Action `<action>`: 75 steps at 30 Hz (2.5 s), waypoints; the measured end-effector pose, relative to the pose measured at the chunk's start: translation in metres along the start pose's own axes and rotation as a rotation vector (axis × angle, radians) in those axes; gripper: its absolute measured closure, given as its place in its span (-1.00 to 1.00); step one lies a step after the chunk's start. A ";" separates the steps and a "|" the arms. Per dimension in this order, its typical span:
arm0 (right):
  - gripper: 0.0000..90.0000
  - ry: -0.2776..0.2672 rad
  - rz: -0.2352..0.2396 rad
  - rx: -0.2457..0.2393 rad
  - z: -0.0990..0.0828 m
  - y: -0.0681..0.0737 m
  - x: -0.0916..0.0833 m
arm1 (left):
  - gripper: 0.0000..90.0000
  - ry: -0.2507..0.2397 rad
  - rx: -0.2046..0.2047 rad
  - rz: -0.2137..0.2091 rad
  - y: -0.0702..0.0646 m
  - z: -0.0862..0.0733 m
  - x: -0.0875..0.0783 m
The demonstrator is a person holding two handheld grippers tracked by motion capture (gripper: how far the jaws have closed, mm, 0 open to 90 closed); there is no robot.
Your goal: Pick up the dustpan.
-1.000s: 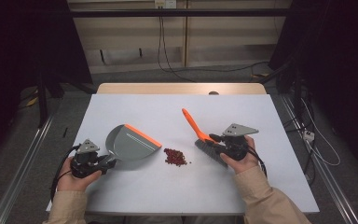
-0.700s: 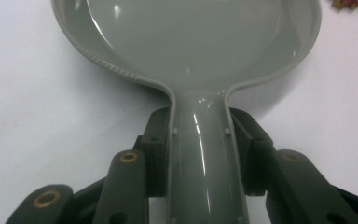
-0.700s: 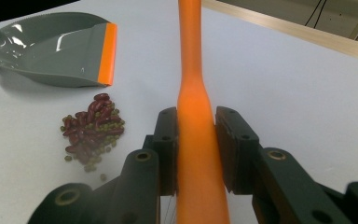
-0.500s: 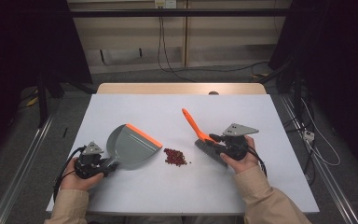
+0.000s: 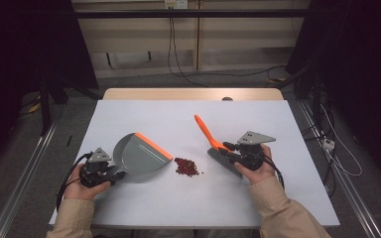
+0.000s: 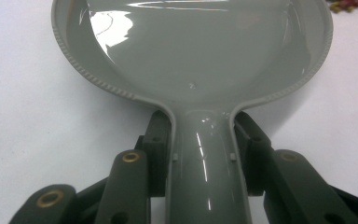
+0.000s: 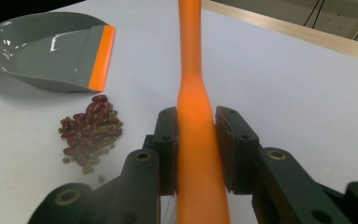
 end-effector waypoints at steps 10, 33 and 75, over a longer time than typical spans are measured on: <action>0.57 -0.001 0.000 0.001 0.000 0.000 0.000 | 0.41 -0.056 0.043 -0.058 -0.010 0.004 -0.026; 0.53 0.027 -0.016 -0.023 -0.001 0.002 0.001 | 0.40 -0.024 0.164 -0.211 -0.051 -0.004 -0.013; 0.59 0.068 -0.205 -0.007 0.001 0.023 0.040 | 0.40 -0.019 0.174 -0.247 -0.056 -0.007 -0.006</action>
Point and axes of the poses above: each handheld gripper's, and its own axes: x roughly forward along the jaws, z roughly out of its top, y roughly to its left, the point moved 10 cm from there along x, roughly forward along the jaws, and after that the axes turned 13 degrees about x, right-handed, at the moved point
